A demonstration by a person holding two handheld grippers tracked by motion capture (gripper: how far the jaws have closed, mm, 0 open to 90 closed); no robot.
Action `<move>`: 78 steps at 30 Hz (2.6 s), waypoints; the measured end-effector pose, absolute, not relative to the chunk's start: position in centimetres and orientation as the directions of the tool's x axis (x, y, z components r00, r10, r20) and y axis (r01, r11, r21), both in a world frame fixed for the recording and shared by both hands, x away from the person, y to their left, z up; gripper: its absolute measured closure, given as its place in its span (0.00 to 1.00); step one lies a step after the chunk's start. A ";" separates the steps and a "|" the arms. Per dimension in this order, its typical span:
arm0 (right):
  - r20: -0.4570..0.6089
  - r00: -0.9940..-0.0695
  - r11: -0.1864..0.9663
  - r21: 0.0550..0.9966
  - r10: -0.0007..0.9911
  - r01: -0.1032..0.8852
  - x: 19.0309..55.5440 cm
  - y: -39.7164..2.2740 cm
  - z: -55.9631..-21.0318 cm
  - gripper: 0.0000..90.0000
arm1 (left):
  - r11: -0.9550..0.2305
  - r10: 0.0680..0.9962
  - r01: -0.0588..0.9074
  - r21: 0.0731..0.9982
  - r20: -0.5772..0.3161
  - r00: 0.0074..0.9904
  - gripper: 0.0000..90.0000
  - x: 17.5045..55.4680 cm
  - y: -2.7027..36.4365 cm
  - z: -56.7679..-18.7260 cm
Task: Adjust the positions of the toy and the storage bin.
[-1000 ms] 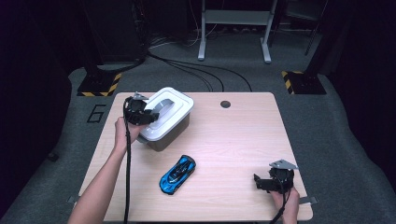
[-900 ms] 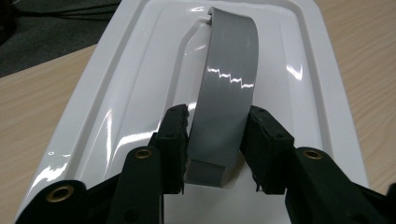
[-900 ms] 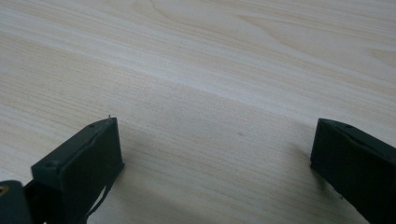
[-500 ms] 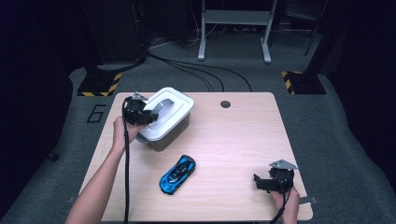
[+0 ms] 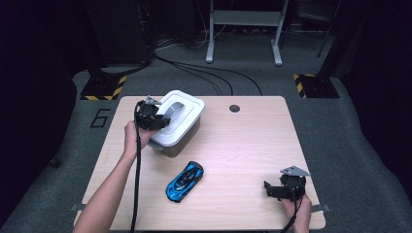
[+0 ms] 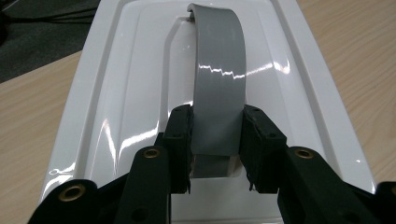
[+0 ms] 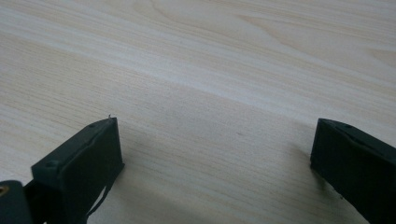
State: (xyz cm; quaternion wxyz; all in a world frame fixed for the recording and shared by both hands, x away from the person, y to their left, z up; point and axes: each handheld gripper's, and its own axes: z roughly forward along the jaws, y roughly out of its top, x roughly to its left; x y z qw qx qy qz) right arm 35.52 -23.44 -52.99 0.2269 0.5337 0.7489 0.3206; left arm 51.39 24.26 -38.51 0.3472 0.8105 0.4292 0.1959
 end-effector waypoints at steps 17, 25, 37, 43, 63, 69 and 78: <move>-0.005 -0.333 0.233 0.721 0.943 0.652 35.5 -23.5 -53.0 0.02 | -0.442 0.825 0.500 0.745 0.119 0.552 0.74 53.0 21.7 -37.8; -0.004 -0.333 0.234 0.721 0.943 0.652 35.5 -23.5 -53.0 0.02 | -0.433 0.816 0.480 0.763 0.106 0.569 0.74 53.3 21.4 -38.0; -0.004 -0.334 0.234 0.721 0.943 0.652 35.5 -23.5 -53.0 0.02 | -0.420 0.790 0.460 0.782 0.066 0.610 0.75 54.0 19.7 -38.2; -0.004 -0.334 0.234 0.722 0.943 0.651 35.5 -23.5 -53.0 0.02 | -0.416 0.779 0.463 0.782 0.044 0.626 0.75 54.2 19.4 -38.2; -0.004 -0.333 0.233 0.722 0.943 0.652 35.5 -23.5 -53.0 0.02 | -0.425 0.751 0.442 0.790 0.035 0.660 0.74 54.0 18.4 -38.3; -0.003 -0.333 0.232 0.722 0.943 0.651 35.5 -23.5 -53.0 0.02 | -0.409 0.770 0.462 0.787 0.026 0.637 0.45 53.4 18.6 -37.8; -0.002 -0.334 0.232 0.722 0.943 0.651 35.5 -23.5 -53.0 0.02 | -0.388 0.777 0.423 0.819 0.044 0.628 0.16 49.2 20.1 -36.2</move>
